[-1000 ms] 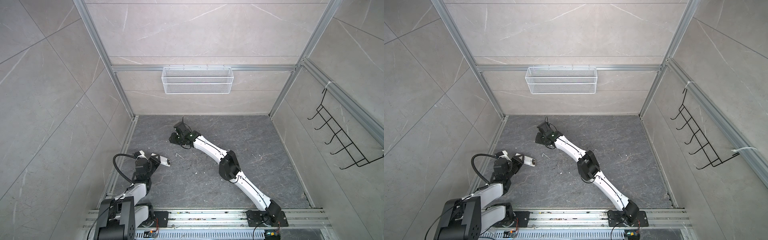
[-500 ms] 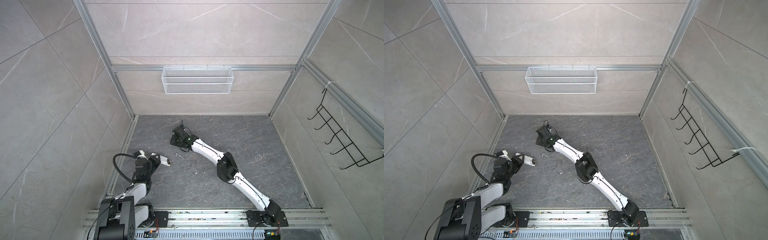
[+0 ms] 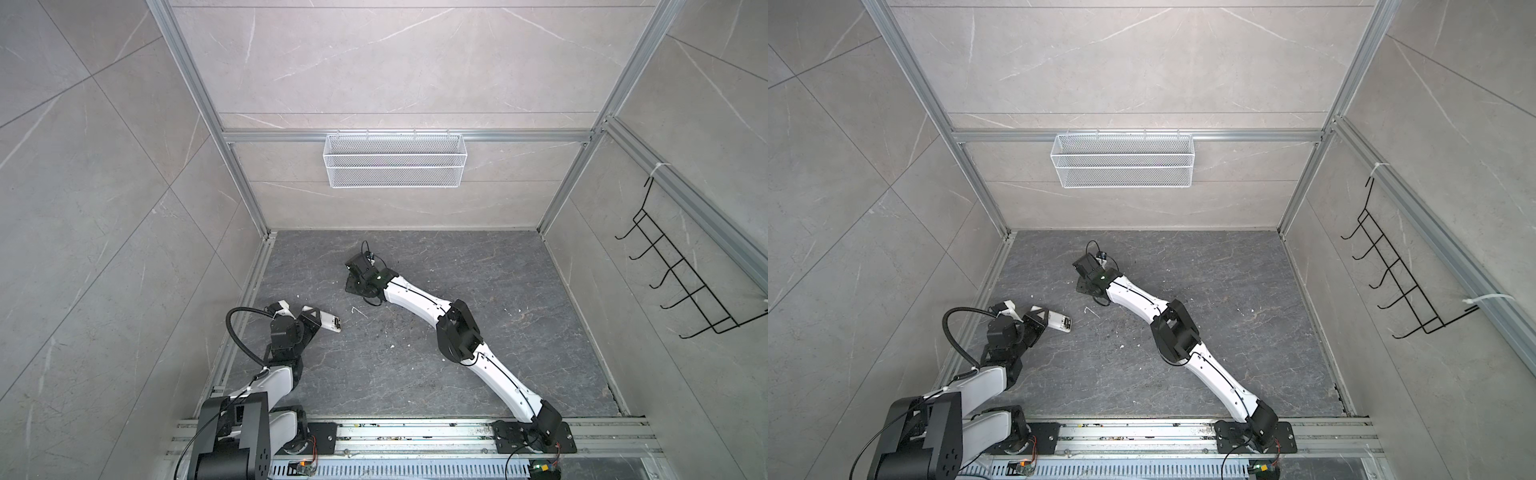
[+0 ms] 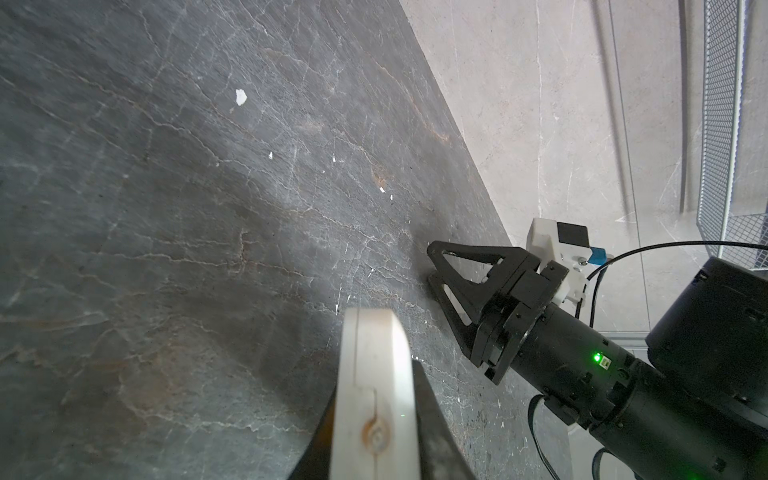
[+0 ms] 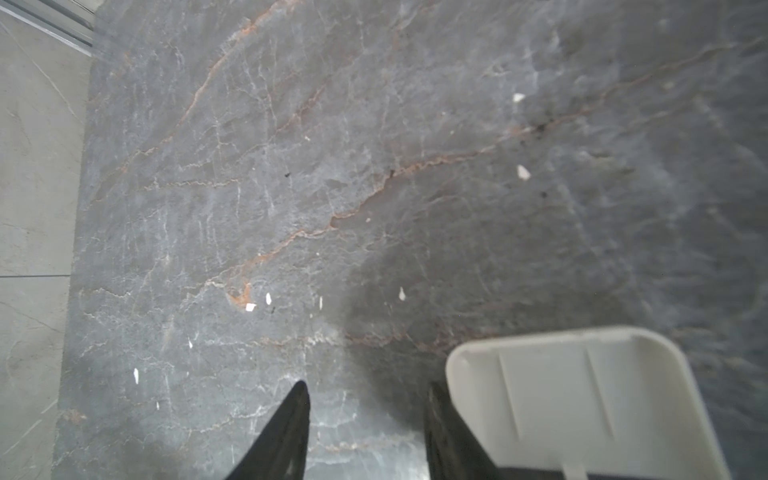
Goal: Load the batteries into the remote control
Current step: 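Align the open right gripper above the small white battery cover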
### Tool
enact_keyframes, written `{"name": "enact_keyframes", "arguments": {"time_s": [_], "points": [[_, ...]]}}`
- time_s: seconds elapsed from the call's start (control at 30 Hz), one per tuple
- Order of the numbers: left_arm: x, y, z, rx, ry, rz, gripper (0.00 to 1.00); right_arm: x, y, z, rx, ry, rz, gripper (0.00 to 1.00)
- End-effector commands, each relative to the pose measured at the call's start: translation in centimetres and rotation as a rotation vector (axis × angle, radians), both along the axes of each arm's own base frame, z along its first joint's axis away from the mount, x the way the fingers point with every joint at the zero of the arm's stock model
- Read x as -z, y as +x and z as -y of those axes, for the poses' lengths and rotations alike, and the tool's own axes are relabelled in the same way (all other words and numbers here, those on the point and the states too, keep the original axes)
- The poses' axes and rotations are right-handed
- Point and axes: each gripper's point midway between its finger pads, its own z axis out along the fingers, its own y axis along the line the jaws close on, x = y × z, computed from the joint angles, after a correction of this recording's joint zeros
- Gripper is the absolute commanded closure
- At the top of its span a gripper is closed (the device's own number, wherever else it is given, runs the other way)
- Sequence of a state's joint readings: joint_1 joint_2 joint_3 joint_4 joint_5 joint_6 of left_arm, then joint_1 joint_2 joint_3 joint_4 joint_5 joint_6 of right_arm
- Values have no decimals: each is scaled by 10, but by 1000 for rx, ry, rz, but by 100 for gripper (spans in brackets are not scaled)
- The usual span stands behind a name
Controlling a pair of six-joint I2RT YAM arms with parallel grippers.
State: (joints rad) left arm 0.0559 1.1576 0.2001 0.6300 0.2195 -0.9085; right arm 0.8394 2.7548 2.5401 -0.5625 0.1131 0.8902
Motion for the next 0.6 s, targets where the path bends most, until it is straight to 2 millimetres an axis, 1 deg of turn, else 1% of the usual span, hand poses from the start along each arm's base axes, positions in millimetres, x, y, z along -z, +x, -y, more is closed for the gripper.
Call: {"name": "enact_keyframes", "arguments": {"time_s": [0.0,0.07,0.2,0.23,0.4,0.5,0.57], "points": [[-31,13,1,15,7,104,100,-2,-12,16,4,-73,-31,53],[-32,13,1,15,9,105,100,-3,-16,21,-2,-86,-33,53],[-32,13,1,17,8,107,100,-7,-20,38,4,-118,-21,54],[-32,13,1,16,8,107,100,-10,-21,41,5,-114,-16,54],[-31,13,2,20,4,102,100,-15,-17,70,37,-124,-14,54],[-31,13,2,19,4,100,100,-31,-18,79,30,-146,15,55],[-31,14,2,19,3,102,100,-44,-20,77,22,-135,28,55]]}}
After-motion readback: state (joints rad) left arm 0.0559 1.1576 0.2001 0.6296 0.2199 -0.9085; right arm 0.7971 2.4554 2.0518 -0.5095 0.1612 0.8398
